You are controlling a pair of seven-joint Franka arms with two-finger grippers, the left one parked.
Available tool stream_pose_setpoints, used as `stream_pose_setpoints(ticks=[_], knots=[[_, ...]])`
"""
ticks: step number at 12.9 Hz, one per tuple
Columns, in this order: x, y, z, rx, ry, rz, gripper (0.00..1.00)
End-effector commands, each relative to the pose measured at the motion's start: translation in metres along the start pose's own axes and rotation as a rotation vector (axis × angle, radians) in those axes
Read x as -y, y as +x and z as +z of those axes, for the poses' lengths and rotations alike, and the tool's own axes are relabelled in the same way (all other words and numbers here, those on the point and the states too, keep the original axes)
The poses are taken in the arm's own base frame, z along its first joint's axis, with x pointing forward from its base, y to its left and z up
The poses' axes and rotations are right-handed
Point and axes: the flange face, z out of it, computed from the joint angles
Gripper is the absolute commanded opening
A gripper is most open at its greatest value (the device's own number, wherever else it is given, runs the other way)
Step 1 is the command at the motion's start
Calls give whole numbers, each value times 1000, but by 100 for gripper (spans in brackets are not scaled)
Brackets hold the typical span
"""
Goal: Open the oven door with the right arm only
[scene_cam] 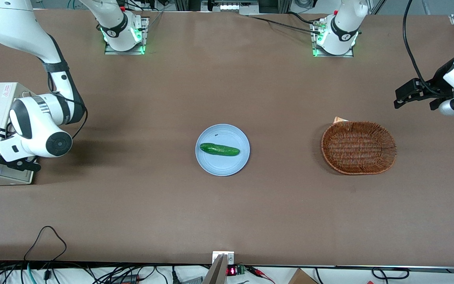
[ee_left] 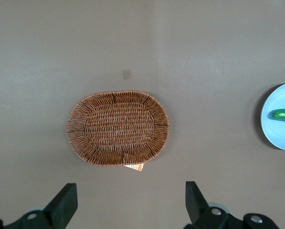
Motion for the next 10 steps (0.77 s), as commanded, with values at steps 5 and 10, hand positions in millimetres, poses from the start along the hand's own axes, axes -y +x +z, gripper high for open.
stream_pose_setpoints(ticks=[5, 10], knots=[[49, -11, -26, 8, 81, -20, 1], [84, -17, -36, -10, 79, -30, 1]])
